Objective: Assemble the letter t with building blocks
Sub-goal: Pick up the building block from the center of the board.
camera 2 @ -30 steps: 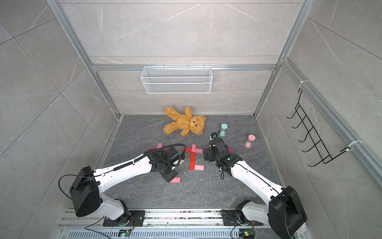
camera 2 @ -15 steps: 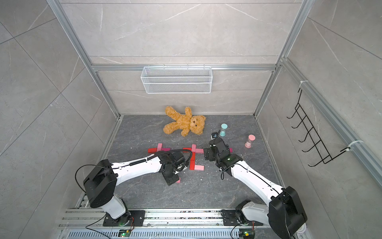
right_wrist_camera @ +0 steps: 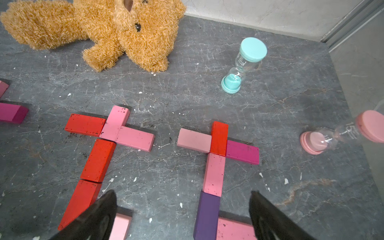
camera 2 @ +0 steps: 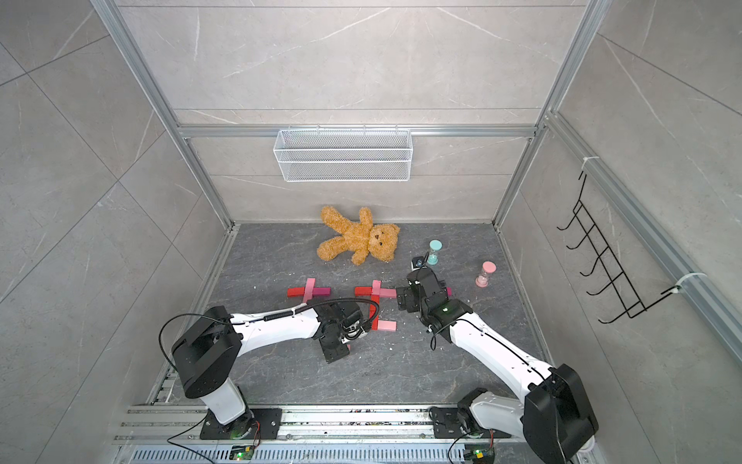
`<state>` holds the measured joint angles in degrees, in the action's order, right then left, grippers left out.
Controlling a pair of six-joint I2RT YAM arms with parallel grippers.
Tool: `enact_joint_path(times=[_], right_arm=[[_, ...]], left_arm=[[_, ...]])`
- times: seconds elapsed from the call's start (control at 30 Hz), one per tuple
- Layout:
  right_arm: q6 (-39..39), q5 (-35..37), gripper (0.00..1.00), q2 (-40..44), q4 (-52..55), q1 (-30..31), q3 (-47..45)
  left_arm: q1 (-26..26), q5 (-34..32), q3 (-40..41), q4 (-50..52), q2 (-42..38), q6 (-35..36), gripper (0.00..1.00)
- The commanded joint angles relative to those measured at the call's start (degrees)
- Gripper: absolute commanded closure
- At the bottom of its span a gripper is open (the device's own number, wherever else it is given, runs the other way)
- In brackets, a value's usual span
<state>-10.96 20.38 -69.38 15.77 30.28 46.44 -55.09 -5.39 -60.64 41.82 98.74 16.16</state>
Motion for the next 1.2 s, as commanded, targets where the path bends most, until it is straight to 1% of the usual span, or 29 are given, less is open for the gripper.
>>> enact_joint_path(times=[0.0,0.1,0.27,0.3,0.4,0.47,0.53,0.63,0.77,0.83,1.03,1.1,1.17], right_arm=[[-1.1,1.2,0.0,1.1,-0.2,-0.2,-0.8],[-1.5,1.2,0.0,0.9,-0.3,-0.1,-0.9],[-1.3,1.9,0.0,1.6,-0.7,-0.2,-1.9],[-1.2,2.2,0.0,1.6,-0.6,-0.1,-2.0],[-1.1,2.6,0.0,2.0,-0.6,-0.1,-2.5],[-1.2,3.0,0.0,2.3,-0.6,-0.1,-2.8],[-1.2,3.3,0.0,2.4,-0.5,-0.1,-2.9],[-1.1,3.5,0.0,2.4,-0.6,-0.1,-3.0],[-1.1,3.5,0.0,2.0,-0.6,-0.1,-2.8],[-1.1,3.3,0.0,2.0,-0.7,-0.1,-2.8],[-1.0,2.8,0.0,2.7,-0.7,-0.2,-2.8],[-1.0,2.7,0.0,3.0,-0.7,-0.1,-2.9],[-1.0,2.6,0.0,3.0,-0.6,-0.1,-2.9]], left_arm=[[-0.3,2.3,1.6,-3.3,-0.2,7.4,0.41],[-0.3,3.7,1.5,-4.3,-0.3,9.9,0.43],[-0.2,3.5,1.2,-4.4,1.3,13.6,0.47],[-0.3,3.7,1.0,-4.1,2.1,14.1,0.49],[-0.2,4.3,0.0,-3.0,4.1,14.7,0.61],[-0.1,4.4,-0.1,-3.0,4.6,14.9,0.65],[0.1,4.3,0.1,-3.1,4.4,15.0,0.71],[0.8,3.8,0.4,-2.9,3.0,15.4,0.78],[1.8,1.5,1.4,-2.6,-0.6,17.1,0.8],[2.5,0.6,1.4,-1.9,-1.7,18.9,0.85],[6.9,-1.4,3.1,-3.3,-6.1,26.2,0.88],[9.1,0.6,2.9,-3.4,-8.3,28.2,0.88],[11.3,2.4,2.7,-2.4,-10.7,31.8,0.88]])
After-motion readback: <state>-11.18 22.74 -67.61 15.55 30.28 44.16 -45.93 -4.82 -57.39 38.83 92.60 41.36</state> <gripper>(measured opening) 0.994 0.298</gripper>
